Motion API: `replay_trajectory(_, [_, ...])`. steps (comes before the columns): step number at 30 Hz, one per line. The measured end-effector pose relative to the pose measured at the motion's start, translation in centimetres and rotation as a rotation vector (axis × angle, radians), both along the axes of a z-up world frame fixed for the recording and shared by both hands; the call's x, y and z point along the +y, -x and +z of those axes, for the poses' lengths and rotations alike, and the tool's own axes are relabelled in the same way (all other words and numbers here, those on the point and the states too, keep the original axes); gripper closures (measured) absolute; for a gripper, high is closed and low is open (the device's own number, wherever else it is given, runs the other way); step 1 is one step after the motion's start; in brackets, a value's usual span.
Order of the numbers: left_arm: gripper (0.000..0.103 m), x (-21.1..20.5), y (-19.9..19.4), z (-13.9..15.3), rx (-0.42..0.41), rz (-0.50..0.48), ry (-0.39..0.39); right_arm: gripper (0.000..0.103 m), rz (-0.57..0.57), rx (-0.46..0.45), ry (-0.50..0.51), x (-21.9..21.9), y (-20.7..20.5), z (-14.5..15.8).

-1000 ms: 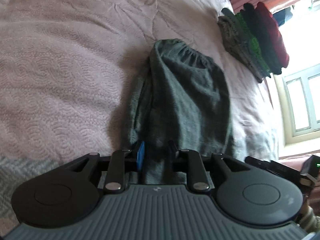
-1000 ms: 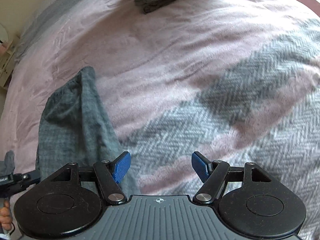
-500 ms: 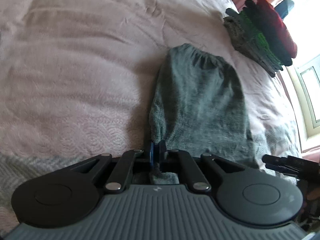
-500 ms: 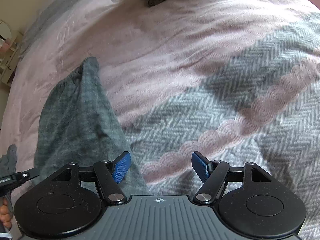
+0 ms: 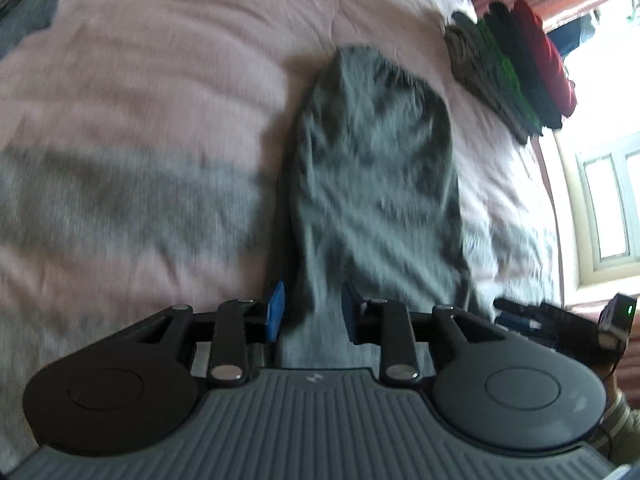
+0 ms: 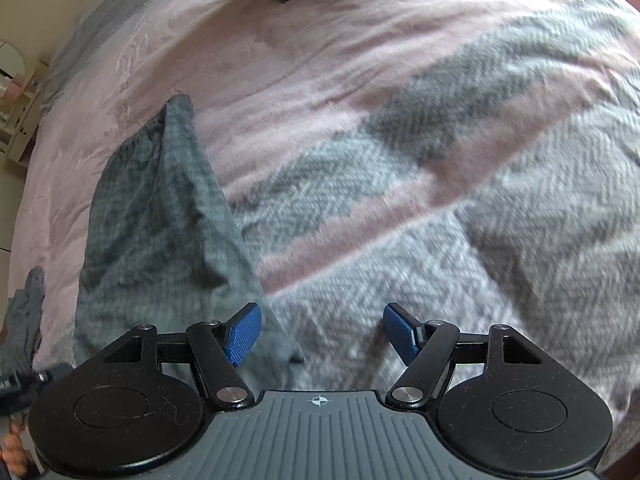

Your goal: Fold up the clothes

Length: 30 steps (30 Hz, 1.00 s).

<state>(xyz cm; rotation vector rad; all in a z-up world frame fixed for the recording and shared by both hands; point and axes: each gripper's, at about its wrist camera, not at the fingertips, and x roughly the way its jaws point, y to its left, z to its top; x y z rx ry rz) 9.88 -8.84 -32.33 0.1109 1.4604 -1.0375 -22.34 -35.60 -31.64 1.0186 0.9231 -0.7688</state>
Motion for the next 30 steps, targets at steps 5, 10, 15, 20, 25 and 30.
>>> replay_trajectory(5, [0.086, 0.6, 1.5, -0.8, -0.042, -0.002, -0.046, 0.032, -0.002, -0.005, -0.009, 0.6, 0.9, -0.2])
replay_trajectory(10, [0.103, 1.0, 1.6, -0.5, -0.057, -0.005, -0.037, 0.032, -0.015, -0.007, -0.003, 1.4, 1.7, 0.1])
replay_trajectory(15, [0.103, 1.6, 1.4, 0.1, -0.053, -0.033, -0.005, 0.032, -0.101, -0.022, -0.003, 2.9, 3.4, 0.8])
replay_trajectory(20, [0.103, 2.5, 1.0, 0.5, -0.087, -0.073, 0.012, 0.032, -0.207, -0.052, -0.008, 4.5, 5.2, 1.4])
replay_trajectory(25, [0.103, 3.1, 1.4, -0.9, -0.105, -0.114, -0.005, 0.032, -0.346, -0.156, -0.048, 6.3, 7.1, 2.2])
replay_trajectory(30, [0.102, 3.0, 2.1, 0.2, -0.174, -0.180, -0.013, 0.033, -0.390, -0.233, -0.069, 8.5, 7.5, 2.4])
